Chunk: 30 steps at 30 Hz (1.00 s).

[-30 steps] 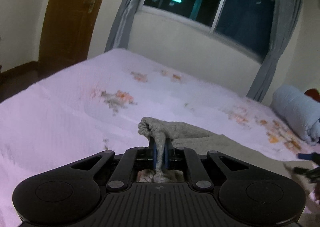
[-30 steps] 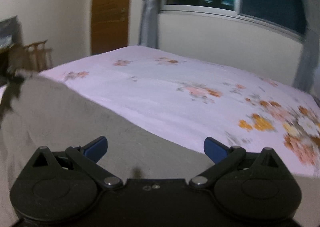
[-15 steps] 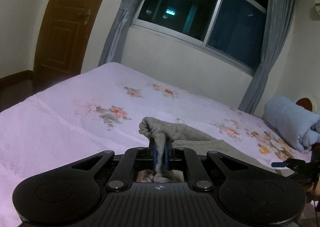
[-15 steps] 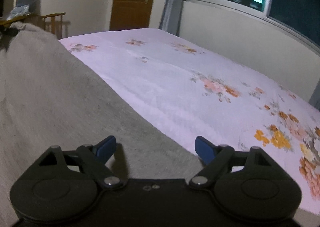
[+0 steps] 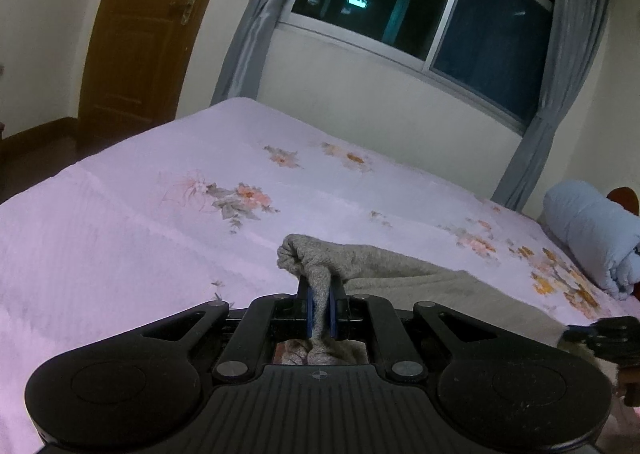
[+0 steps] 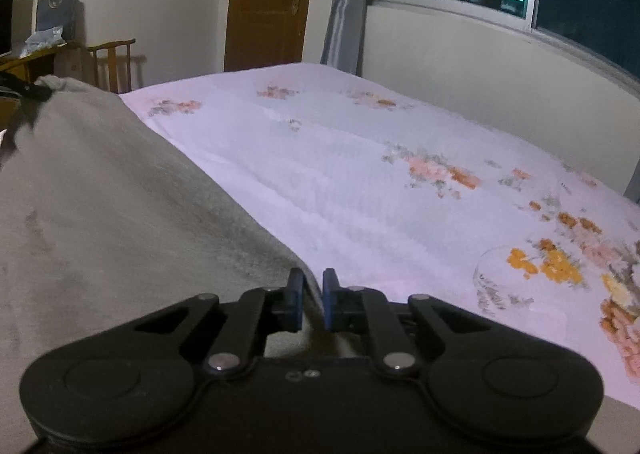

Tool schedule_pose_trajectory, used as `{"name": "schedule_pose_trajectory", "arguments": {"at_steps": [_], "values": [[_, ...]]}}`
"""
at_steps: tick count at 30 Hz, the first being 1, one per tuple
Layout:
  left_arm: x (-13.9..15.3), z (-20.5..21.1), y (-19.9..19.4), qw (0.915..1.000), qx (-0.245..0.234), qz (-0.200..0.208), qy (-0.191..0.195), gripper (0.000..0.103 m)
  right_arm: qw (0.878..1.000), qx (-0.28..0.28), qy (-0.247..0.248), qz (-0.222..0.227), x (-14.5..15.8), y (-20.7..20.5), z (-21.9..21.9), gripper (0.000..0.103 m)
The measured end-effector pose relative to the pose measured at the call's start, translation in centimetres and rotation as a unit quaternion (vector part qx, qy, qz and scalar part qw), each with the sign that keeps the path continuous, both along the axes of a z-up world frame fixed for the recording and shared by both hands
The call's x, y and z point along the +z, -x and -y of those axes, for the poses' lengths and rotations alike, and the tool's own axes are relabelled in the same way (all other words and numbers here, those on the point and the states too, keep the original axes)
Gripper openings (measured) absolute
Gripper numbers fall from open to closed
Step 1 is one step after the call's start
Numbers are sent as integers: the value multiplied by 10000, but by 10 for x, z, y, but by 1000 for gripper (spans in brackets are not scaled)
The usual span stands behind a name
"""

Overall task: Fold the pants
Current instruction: 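Grasp the leg cuffs with the right tool while the left tool holds the waistband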

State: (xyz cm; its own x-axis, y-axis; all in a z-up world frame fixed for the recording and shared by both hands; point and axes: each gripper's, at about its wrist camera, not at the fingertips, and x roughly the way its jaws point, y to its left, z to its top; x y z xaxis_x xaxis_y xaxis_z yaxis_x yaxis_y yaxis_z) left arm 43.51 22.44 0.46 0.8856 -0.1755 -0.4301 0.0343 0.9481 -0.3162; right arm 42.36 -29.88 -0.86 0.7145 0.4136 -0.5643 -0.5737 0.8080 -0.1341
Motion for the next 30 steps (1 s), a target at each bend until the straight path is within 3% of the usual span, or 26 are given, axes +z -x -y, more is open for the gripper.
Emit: {"name": "schedule_pose_trajectory", "arguments": {"at_steps": [10,15,17,19,21,30], "values": [[1,-8,0,9985,-527,65,-148,8,9997,-61,18,217,44,64,13,0],[3,-8,5,9951,-913,109,-371,7,9993,-67,345,157,55,91,14,0],[8,-11,10,9942,-984,285,-332,7,9986,-88,429,284,58,89,12,0],[14,-12,20,9918,-1096,543,-362,7,9987,-62,344,364,60,76,8,24],[19,-15,29,9903,-1164,706,-288,7,9984,31,357,440,56,64,2,34],[28,-21,43,9894,-1152,864,-206,8,9961,445,710,268,5,-6,1,32]]}}
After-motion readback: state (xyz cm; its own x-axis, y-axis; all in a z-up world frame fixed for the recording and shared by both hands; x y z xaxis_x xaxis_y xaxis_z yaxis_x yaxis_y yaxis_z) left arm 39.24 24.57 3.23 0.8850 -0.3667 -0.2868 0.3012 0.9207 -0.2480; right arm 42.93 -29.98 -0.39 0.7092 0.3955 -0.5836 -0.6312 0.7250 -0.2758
